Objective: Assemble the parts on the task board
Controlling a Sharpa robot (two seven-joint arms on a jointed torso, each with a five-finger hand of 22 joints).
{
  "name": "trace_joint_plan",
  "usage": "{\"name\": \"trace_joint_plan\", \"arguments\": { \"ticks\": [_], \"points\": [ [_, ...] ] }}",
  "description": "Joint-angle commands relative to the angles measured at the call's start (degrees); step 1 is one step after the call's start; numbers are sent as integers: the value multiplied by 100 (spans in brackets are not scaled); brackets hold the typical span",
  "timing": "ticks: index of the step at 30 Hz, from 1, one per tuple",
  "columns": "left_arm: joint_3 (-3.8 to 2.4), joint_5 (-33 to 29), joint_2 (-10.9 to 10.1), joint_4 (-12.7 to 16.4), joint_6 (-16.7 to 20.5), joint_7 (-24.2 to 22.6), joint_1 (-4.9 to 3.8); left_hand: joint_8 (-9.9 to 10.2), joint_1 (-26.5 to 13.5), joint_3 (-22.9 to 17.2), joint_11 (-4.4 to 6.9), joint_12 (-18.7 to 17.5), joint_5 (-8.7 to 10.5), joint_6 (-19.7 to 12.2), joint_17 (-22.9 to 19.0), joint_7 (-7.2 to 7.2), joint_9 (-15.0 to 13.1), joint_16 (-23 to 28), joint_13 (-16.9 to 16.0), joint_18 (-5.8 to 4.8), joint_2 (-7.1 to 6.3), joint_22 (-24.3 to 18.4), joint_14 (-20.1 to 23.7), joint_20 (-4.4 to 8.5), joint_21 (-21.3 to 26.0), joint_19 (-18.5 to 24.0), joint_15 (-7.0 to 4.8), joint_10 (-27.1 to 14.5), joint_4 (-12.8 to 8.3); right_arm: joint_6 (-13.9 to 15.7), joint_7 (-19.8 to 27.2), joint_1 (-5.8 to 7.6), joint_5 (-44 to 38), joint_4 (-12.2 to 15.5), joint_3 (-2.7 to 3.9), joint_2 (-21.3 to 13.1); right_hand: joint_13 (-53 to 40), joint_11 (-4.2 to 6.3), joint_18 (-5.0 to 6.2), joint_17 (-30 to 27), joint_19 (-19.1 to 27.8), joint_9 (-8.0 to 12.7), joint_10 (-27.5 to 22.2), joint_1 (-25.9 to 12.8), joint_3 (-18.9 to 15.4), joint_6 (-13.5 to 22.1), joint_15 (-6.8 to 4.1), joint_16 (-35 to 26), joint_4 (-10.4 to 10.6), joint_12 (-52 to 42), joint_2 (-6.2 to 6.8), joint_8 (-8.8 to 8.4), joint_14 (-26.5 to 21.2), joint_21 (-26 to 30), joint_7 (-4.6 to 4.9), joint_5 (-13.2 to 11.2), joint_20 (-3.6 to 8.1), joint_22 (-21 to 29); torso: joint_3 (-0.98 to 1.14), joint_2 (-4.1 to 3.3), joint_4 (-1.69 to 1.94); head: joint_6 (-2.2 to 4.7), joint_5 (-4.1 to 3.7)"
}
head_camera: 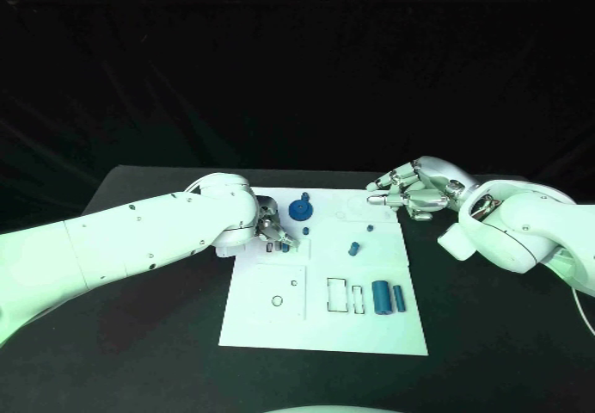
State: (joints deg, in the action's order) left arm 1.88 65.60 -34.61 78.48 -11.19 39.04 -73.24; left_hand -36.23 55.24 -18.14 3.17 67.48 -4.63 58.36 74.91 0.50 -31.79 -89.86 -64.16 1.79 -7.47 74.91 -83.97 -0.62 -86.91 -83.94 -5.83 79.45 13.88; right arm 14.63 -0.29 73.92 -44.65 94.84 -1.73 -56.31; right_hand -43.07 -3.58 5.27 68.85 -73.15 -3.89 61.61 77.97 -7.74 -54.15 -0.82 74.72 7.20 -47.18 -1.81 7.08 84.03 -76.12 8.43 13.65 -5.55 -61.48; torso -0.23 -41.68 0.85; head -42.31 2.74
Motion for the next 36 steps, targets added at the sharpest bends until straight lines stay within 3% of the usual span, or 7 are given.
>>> {"name": "trace_joint_plan", "arguments": {
  "ticks": [1, 8, 16, 20, 22, 30, 36],
  "points": [
    [41, -71, 6, 33, -196, 108, 70, 11, -52, 123, -10, 19, 12, 47, 1509, 13, 18, -14, -11, -78, 17, 1158, -603, 27, -18, -426, -23, 42, 35, -54, 44, -4, -38, 6, 0, 1, 8, -13, 78, -9, 50, -8, -26, -66, -32, 18, 18, -38, 6, 14, -7, 35, 118, 38, 24, 8, -1, 5, -2, 0, 3, -7, -3],
    [14, -70, -35, 114, -131, 106, 53, 6, -33, 299, -7, 24, 13, 56, 1509, 10, 45, -14, -24, -79, 36, 1163, -603, 30, -20, -428, -26, 51, 104, -66, 39, -4, -38, -6, 0, 5, 18, -14, 78, -4, 48, -7, -24, -86, -65, 24, 19, -37, 27, 7, -9, 42, 120, 43, 25, -16, -2, 7, 4, 10, 9, -1, -10],
    [-90, -31, -158, 226, -104, 112, -47, 9, 16, 477, -9, -26, 12, 36, 1509, 17, 72, -14, 23, -65, 25, 1115, -603, 33, 23, -402, -28, 25, 149, -74, 36, -4, -38, -27, 0, 11, 22, -15, 79, -6, 49, -7, -22, -95, -84, 28, 19, -40, 36, 2, -6, 46, 120, 46, 25, -31, -3, 10, 0, 4, 5, 29, 0],
    [-173, -90, -265, 312, -138, 121, -217, 28, 105, 720, -37, -262, -2, -91, 1509, 57, 102, -14, 270, -30, 8, 996, -603, 28, 129, -340, -17, -137, 203, -72, 34, -4, -39, -53, 0, 18, 24, -15, 79, -7, 48, -7, -22, -98, -92, 30, 19, -41, 40, 0, -6, 47, 120, 47, 24, -39, -3, 10, 3, 1, 3, 47, 2],
    [-201, -146, -311, 317, -226, 127, -353, 36, 178, 887, -66, -441, -4, -173, 1509, 87, 121, -14, 464, -6, 20, 912, -603, 13, 209, -295, 4, -266, 235, -74, 35, -4, -39, -70, 0, 27, 24, -15, 79, -7, 48, -7, -22, -98, -92, 30, 19, -41, 40, 0, -6, 47, 120, 47, 24, -39, -3, 10, 3, 3, 2, 55, 5],
    [-235, -419, -358, 13, -610, 132, -840, 124, 361, 1310, -138, -697, -6, -343, 1509, 168, 238, -14, 756, 33, 92, 773, -603, -42, 350, -224, 61, -475, 259, -76, 35, -5, -39, -120, -4, 66, 26, -15, 78, -7, 46, -7, -22, -101, -100, 32, 19, -41, 43, -2, -4, 49, 120, 46, 25, -45, -3, 8, 4, 1, 10, 69, 22],
    [-231, -492, -104, -620, -817, 78, -980, 440, 693, 1546, -271, -1244, -17, -638, 1509, 324, 484, -14, 1334, 88, 182, 560, -603, -125, 566, -111, 162, -867, 248, -60, 48, -9, -41, -140, -7, 90, 27, -15, 78, -4, 45, -7, -21, -102, -104, 33, 19, -40, 45, -3, -4, 50, 121, 46, 25, -47, -3, 7, -12, -6, 17, 93, 25]
  ]
}}
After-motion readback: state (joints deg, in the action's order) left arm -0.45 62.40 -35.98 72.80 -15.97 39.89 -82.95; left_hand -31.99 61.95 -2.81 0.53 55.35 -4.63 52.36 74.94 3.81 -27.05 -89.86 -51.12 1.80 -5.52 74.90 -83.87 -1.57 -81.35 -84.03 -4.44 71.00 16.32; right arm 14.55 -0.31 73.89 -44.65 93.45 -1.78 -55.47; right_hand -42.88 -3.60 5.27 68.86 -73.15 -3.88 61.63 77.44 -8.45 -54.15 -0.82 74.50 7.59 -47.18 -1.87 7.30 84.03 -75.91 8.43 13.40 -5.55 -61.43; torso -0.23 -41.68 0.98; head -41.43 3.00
